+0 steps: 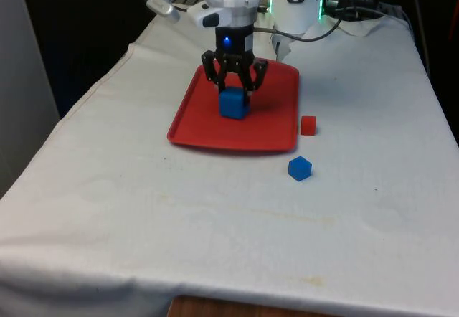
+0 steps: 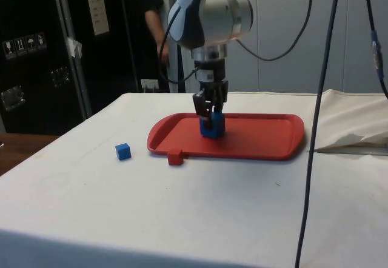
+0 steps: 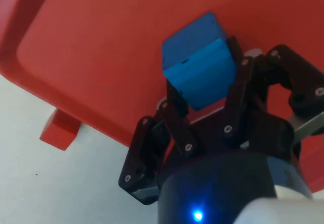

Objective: Pick up the largest block and place it onto the tray.

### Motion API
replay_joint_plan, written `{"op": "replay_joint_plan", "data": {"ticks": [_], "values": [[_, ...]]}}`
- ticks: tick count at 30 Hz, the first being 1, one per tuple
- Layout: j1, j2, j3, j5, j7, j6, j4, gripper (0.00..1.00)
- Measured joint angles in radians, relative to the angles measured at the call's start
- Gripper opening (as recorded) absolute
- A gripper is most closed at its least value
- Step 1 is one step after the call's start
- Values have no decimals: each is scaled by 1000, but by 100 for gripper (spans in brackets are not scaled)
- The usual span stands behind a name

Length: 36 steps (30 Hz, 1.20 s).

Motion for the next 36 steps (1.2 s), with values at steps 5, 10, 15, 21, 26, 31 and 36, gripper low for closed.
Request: {"op": "replay_joint_plan", "data": {"ticks": [5, 10, 15, 21, 26, 31, 36], "values": [[-6, 0, 6, 0, 0, 0, 1, 1], [-14, 0, 12, 0, -1, 0, 4, 36], [-18, 0, 16, 0, -2, 0, 6, 86], [-26, 0, 23, 0, -2, 0, 9, 100], [-27, 0, 24, 0, -2, 0, 10, 100], [-34, -10, 18, -2, -3, -1, 30, 100], [-39, -30, 15, -15, -3, -1, 33, 100]]}}
